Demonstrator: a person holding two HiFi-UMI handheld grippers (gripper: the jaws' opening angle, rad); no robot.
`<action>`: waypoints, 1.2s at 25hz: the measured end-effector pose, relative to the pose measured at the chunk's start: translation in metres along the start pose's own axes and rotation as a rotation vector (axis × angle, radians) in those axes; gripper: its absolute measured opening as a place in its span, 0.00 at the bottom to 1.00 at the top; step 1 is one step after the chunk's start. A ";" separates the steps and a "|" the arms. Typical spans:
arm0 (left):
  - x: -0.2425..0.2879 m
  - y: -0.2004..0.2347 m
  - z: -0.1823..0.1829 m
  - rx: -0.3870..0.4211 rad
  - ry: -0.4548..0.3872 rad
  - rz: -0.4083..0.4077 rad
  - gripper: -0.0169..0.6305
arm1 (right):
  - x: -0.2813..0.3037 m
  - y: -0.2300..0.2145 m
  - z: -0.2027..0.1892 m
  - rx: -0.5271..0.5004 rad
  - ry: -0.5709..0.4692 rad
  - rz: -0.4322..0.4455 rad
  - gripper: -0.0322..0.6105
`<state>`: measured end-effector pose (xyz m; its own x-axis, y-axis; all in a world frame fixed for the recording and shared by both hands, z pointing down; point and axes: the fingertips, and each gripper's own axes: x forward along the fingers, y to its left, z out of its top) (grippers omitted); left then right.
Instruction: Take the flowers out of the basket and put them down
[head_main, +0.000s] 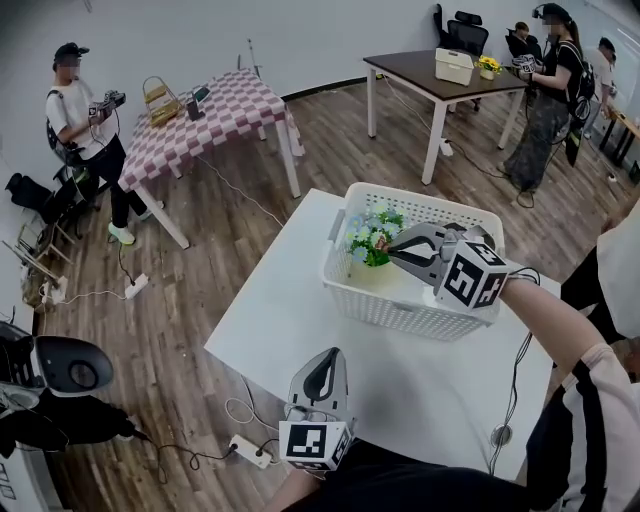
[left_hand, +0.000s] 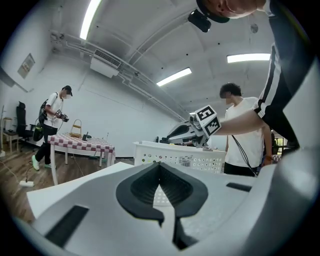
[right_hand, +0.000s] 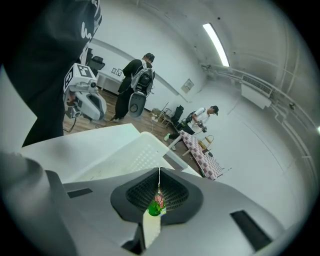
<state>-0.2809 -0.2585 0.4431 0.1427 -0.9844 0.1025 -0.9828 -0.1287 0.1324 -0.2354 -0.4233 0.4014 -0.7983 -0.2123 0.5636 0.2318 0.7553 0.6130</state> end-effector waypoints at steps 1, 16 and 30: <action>0.000 0.002 -0.002 0.001 0.003 0.005 0.03 | 0.006 0.002 -0.006 -0.007 0.014 0.018 0.08; -0.012 0.031 -0.014 -0.028 0.028 0.090 0.03 | 0.075 0.045 -0.088 -0.129 0.216 0.253 0.09; -0.019 0.045 -0.023 -0.041 0.035 0.134 0.03 | 0.104 0.069 -0.140 -0.205 0.363 0.347 0.22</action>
<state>-0.3252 -0.2424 0.4693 0.0150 -0.9875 0.1566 -0.9879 0.0096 0.1550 -0.2250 -0.4799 0.5800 -0.4209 -0.2001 0.8848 0.5804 0.6902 0.4322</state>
